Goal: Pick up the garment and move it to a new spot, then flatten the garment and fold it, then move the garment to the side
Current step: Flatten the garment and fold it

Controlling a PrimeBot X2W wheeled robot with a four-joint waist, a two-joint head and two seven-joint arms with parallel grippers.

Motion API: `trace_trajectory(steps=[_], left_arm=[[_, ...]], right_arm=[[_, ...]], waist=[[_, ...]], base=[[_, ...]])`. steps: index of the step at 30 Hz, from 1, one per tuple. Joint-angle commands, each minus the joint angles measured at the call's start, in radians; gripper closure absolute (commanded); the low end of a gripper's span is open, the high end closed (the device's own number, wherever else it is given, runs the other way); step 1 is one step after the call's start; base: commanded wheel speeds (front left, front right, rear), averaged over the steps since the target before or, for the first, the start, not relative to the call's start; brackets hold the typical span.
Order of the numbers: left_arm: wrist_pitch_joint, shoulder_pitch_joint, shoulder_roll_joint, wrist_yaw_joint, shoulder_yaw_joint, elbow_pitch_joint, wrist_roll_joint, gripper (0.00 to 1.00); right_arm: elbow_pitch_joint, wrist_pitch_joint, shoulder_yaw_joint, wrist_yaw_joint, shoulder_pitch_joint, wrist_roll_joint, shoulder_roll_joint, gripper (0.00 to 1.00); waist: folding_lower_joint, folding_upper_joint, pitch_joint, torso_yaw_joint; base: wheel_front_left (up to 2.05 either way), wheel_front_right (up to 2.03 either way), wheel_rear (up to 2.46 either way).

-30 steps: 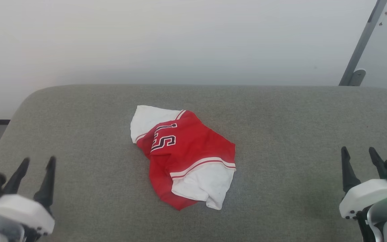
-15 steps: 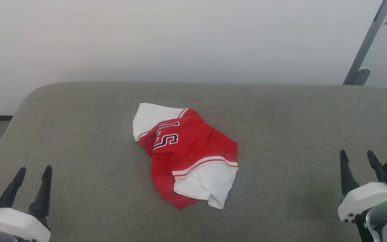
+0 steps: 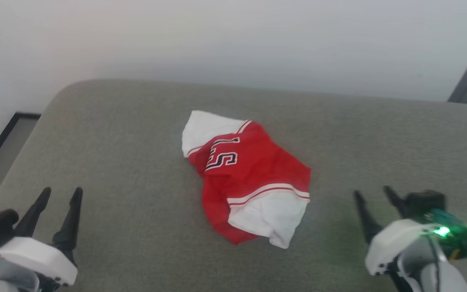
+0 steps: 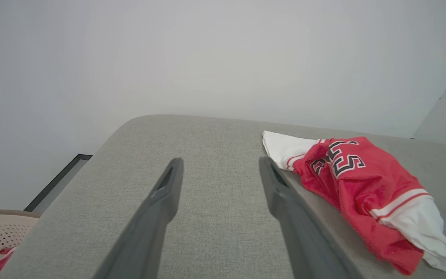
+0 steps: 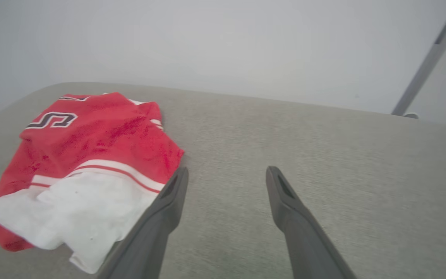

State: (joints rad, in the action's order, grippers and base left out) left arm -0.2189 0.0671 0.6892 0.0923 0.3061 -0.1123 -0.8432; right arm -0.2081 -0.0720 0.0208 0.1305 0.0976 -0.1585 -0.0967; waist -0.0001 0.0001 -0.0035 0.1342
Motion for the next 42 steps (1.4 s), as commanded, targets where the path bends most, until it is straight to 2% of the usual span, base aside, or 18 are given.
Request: trace_trajectory(steps=[1,2,4,11,20,25,26,27,32,38,42], left_arm=[[0.006,0.023,-0.006,0.000,0.006,0.006,0.017,0.00],[0.006,0.023,-0.006,0.000,0.006,0.006,0.017,0.00],[0.005,0.039,-0.014,-0.004,0.012,0.007,0.018,0.00],[0.003,0.097,-0.052,-0.025,0.041,-0.015,0.022,0.00],[-0.009,0.176,-0.111,-0.059,0.077,-0.066,0.031,0.00],[-0.019,0.212,-0.141,-0.077,0.084,-0.104,0.033,0.00],[-0.022,0.215,-0.144,-0.079,0.084,-0.113,0.033,0.00],[-0.022,0.220,-0.147,-0.080,0.083,-0.120,0.034,0.00],[-0.032,0.222,-0.148,-0.089,0.067,-0.147,0.033,0.00],[-0.037,0.204,-0.128,-0.089,0.047,-0.145,0.035,0.00],[-0.038,0.194,-0.114,-0.085,0.038,-0.134,0.037,0.00]], right_arm=[[0.004,-0.029,-0.043,0.000,0.018,-0.025,-0.012,0.00],[0.004,-0.029,-0.043,0.000,0.018,-0.025,-0.012,0.00],[0.008,-0.073,-0.105,0.000,0.030,-0.046,-0.029,0.00],[0.018,-0.263,-0.243,0.000,0.070,-0.120,-0.090,0.00],[-0.011,-0.480,-0.286,0.000,0.100,-0.144,-0.129,0.00],[-0.062,-0.529,-0.312,0.000,0.119,-0.115,-0.135,0.00],[-0.069,-0.532,-0.326,0.000,0.126,-0.110,-0.142,0.58],[-0.074,-0.534,-0.340,0.000,0.130,-0.103,-0.147,1.00],[-0.044,-0.534,-0.328,0.000,0.150,-0.132,-0.172,1.00],[0.062,-0.589,-0.240,0.000,0.147,-0.168,-0.225,1.00],[0.123,-0.629,-0.159,0.000,0.140,-0.176,-0.282,1.00]], waist=[[0.0001,-0.0001,0.036,0.038],[0.0001,-0.0001,0.036,0.038],[0.0001,-0.0001,0.055,0.057],[0.0001,-0.0001,0.114,0.121],[0.0001,-0.0001,0.185,0.192],[0.0001,-0.0001,0.214,0.218],[0.0001,-0.0001,0.216,0.220],[0.0001,-0.0001,0.218,0.220],[0.0001,-0.0001,0.212,0.206],[0.0001,-0.0001,0.192,0.164],[0.0001,-0.0001,0.179,0.132]], base=[[0.00,0.00,0.00],[0.00,0.00,0.00],[0.00,0.00,0.00],[0.00,0.00,0.00],[0.00,0.00,0.00],[0.00,0.00,0.00],[0.00,0.00,0.00],[0.00,0.00,0.00],[0.00,0.00,0.00],[0.00,0.00,0.00],[0.00,0.00,0.00]])
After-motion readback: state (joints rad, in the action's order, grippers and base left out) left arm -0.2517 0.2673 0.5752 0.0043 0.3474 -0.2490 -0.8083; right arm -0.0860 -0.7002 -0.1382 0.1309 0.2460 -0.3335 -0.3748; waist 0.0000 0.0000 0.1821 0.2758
